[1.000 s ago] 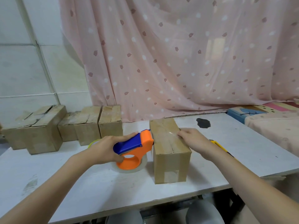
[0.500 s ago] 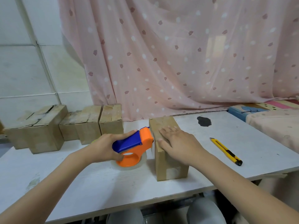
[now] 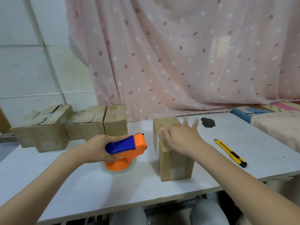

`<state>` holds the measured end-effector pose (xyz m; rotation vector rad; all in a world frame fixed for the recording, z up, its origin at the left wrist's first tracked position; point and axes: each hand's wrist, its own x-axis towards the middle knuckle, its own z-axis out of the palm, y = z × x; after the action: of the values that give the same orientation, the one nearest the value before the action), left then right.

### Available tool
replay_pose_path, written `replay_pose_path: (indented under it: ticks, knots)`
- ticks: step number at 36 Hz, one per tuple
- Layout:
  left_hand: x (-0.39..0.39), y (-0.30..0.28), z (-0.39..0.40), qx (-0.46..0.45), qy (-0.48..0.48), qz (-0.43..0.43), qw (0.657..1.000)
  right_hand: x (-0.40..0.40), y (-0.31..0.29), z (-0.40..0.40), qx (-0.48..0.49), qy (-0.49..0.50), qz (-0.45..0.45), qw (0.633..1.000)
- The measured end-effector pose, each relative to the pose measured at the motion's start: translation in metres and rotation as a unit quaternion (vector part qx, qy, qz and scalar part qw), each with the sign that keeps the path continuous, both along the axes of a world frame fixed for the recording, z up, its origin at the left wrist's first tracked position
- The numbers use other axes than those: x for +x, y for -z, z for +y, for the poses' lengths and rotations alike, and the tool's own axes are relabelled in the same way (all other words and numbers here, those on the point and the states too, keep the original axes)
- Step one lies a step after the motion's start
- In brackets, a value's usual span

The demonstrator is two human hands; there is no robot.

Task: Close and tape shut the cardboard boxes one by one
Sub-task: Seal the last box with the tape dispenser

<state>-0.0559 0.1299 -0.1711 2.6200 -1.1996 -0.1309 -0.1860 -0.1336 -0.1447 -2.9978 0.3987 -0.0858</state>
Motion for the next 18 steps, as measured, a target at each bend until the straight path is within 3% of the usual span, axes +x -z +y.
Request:
replay_pose_path:
  ticks: [4, 9, 12, 15, 18]
  knots:
    - [0.001, -0.001, -0.004, 0.009, 0.002, -0.005, 1.000, 0.028, -0.026, 0.019, 0.052, 0.110, 0.079, 0.989]
    - [-0.003, -0.004, -0.006, 0.008, 0.011, -0.004, 1.000, 0.059, -0.015, 0.019, 0.084, 0.226, 0.159, 0.957]
    - [-0.003, -0.003, -0.006, 0.009, 0.012, -0.013, 1.000, 0.073, -0.009, 0.015, 0.095, 0.206, 0.202, 0.953]
    - [-0.002, -0.003, -0.008, 0.010, 0.007, -0.015, 1.000, 0.071, -0.018, 0.013, 0.033, 0.124, 0.224, 0.966]
    - [-0.001, -0.002, -0.011, 0.016, 0.007, -0.029, 0.999, 0.071, -0.024, 0.008, 0.016, 0.104, 0.244, 0.964]
